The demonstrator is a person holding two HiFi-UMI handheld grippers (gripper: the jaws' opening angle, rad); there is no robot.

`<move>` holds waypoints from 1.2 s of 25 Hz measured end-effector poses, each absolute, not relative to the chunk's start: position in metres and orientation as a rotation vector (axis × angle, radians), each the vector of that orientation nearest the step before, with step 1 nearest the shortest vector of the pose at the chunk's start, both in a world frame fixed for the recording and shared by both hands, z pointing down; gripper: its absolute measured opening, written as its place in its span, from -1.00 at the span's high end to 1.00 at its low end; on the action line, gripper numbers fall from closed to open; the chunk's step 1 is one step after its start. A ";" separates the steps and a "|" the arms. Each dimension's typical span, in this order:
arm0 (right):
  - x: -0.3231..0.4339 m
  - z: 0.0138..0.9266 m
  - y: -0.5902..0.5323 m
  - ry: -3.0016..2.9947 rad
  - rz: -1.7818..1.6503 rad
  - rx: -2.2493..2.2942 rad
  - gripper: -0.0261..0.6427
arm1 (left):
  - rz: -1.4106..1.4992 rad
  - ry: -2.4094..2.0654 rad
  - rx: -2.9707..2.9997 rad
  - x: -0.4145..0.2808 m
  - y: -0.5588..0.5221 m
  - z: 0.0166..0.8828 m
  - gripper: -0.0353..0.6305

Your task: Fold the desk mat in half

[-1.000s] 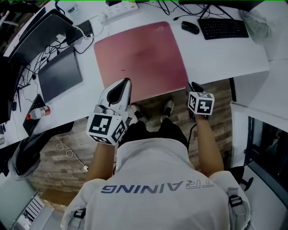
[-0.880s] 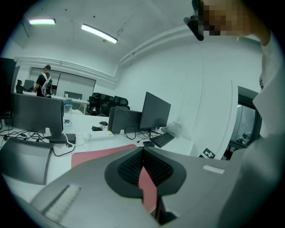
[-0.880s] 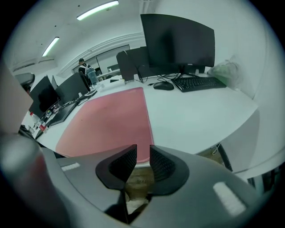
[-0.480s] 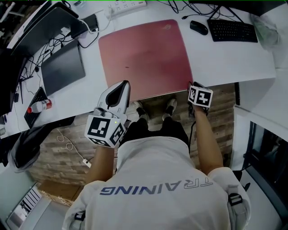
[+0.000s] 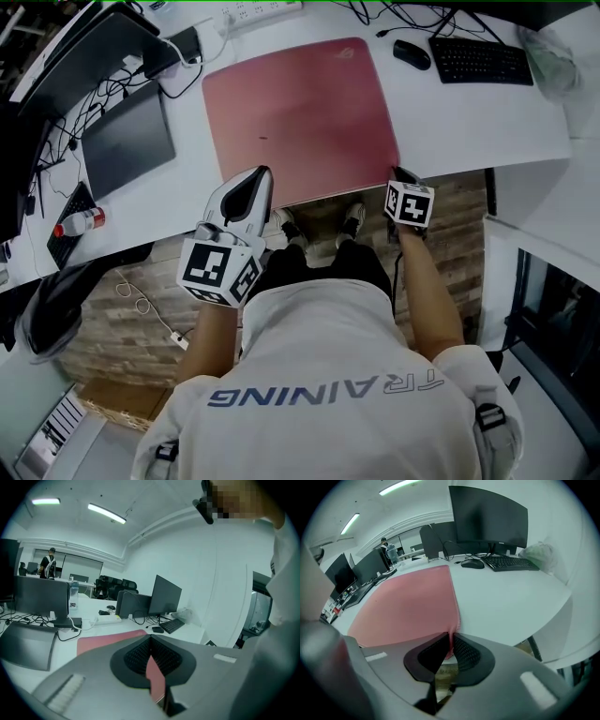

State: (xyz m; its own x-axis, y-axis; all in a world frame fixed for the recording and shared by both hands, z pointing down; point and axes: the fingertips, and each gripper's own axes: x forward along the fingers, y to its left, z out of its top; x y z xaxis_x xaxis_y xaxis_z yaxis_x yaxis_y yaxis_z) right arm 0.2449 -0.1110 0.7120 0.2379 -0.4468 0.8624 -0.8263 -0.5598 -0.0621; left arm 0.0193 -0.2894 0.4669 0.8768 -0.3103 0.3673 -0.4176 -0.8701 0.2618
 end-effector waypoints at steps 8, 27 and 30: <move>0.240 0.684 -0.113 -1.285 1.264 2.218 0.79 | 0.439 -0.571 2.721 0.006 -0.295 0.461 0.88; 0.137 0.579 -0.222 -1.937 1.211 2.119 0.80 | 0.329 -0.703 2.738 -0.038 -0.326 0.427 0.88; 0.119 0.576 -0.237 -2.000 1.206 2.046 0.80 | 0.321 -0.759 2.723 -0.053 -0.331 0.425 0.88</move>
State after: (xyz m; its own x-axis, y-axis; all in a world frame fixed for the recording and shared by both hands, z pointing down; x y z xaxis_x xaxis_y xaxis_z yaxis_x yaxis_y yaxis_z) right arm 0.1188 -0.2367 0.5764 -0.1312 -0.8346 0.5350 -0.8626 -0.1698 -0.4765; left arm -0.0528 -0.3309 0.4255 0.8359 -0.4667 0.2889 -0.5325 -0.8172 0.2206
